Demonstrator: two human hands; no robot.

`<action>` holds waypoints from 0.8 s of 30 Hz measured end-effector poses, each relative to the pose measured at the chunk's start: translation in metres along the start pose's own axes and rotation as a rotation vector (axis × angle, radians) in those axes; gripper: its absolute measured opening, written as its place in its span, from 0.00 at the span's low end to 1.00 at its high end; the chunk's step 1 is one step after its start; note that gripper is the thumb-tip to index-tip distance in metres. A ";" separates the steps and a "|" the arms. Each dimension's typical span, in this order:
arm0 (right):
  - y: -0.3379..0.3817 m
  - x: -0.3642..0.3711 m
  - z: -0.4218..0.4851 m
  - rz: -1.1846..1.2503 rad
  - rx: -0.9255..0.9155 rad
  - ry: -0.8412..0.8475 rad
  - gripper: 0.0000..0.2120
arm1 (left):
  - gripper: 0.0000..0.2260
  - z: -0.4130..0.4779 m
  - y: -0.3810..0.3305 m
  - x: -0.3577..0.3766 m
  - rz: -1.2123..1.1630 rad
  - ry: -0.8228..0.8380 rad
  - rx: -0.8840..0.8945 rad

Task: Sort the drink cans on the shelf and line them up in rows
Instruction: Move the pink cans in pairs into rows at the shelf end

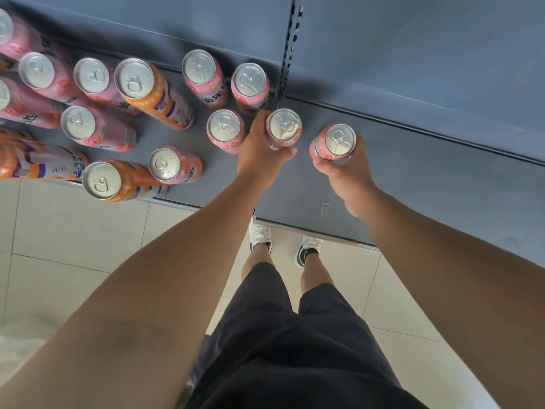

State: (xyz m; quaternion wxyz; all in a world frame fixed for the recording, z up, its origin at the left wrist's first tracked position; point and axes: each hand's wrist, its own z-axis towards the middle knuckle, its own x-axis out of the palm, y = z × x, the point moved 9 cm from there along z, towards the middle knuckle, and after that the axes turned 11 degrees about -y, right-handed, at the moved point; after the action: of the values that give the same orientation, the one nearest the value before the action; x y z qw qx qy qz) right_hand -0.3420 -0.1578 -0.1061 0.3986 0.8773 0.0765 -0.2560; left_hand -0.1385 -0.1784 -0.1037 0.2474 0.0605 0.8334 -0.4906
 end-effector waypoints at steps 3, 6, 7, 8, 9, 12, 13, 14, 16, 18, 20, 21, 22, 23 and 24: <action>-0.002 -0.002 -0.004 0.043 0.015 0.004 0.31 | 0.24 -0.010 0.005 0.001 -0.023 0.002 -0.039; -0.013 -0.007 -0.019 0.071 0.114 0.009 0.27 | 0.25 -0.027 0.014 0.000 -0.056 0.039 -0.121; -0.018 -0.010 -0.025 0.092 0.149 -0.007 0.26 | 0.25 -0.034 0.018 -0.002 -0.075 0.057 -0.155; -0.023 -0.014 -0.032 0.108 0.180 -0.027 0.25 | 0.25 -0.041 0.022 -0.004 -0.102 0.078 -0.191; -0.027 -0.019 -0.040 0.132 0.208 -0.052 0.25 | 0.25 -0.049 0.024 -0.007 -0.130 0.103 -0.225; -0.041 -0.029 -0.064 0.164 0.312 -0.066 0.25 | 0.17 -0.076 0.023 -0.017 -0.221 0.188 -0.324; -0.046 -0.031 -0.072 0.165 0.339 -0.059 0.23 | 0.13 -0.085 0.020 -0.021 -0.238 0.218 -0.343; -0.049 -0.033 -0.079 0.169 0.362 -0.050 0.22 | 0.10 -0.093 0.018 -0.025 -0.247 0.247 -0.362; -0.051 -0.034 -0.094 0.194 0.401 -0.043 0.28 | 0.09 -0.104 0.009 -0.032 -0.267 0.295 -0.378; -0.048 -0.036 -0.106 0.247 0.427 -0.052 0.29 | 0.13 -0.112 0.000 -0.038 -0.290 0.327 -0.385; -0.039 -0.037 -0.116 0.285 0.433 -0.072 0.27 | 0.07 -0.116 -0.014 -0.044 -0.313 0.346 -0.388; -0.032 -0.039 -0.120 0.292 0.430 -0.083 0.27 | 0.04 -0.116 -0.020 -0.046 -0.318 0.357 -0.377; -0.024 -0.040 -0.124 0.297 0.414 -0.092 0.26 | 0.02 -0.117 -0.027 -0.048 -0.322 0.363 -0.368; -0.015 -0.043 -0.127 0.308 0.396 -0.102 0.26 | 0.02 -0.117 -0.035 -0.050 -0.323 0.367 -0.351; -0.008 -0.045 -0.129 0.326 0.380 -0.108 0.25 | 0.04 -0.117 -0.044 -0.052 -0.329 0.373 -0.329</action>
State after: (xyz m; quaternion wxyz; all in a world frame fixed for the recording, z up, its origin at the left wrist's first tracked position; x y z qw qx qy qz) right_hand -0.3328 -0.0538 -0.0173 0.2660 0.9223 -0.1367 -0.2447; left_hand -0.1493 -0.0942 0.0018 0.0135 -0.0273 0.9314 -0.3627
